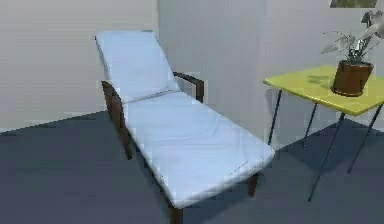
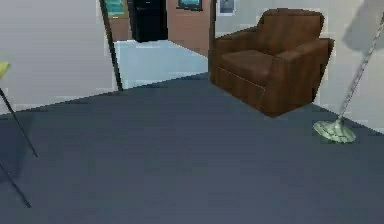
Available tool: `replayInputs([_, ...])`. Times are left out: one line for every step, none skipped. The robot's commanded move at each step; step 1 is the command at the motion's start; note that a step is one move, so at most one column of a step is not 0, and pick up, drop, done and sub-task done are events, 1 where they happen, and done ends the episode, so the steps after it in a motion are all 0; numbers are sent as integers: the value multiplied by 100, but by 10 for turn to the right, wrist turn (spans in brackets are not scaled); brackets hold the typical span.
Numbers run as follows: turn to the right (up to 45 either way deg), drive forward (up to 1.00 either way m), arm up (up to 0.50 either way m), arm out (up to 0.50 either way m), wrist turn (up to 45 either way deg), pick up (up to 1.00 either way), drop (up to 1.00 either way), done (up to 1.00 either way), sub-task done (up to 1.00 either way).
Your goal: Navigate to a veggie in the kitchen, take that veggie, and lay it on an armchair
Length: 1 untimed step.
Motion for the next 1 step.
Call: replayInputs([450, 0, 0, 0, 0, 0, 0, 0, 0])
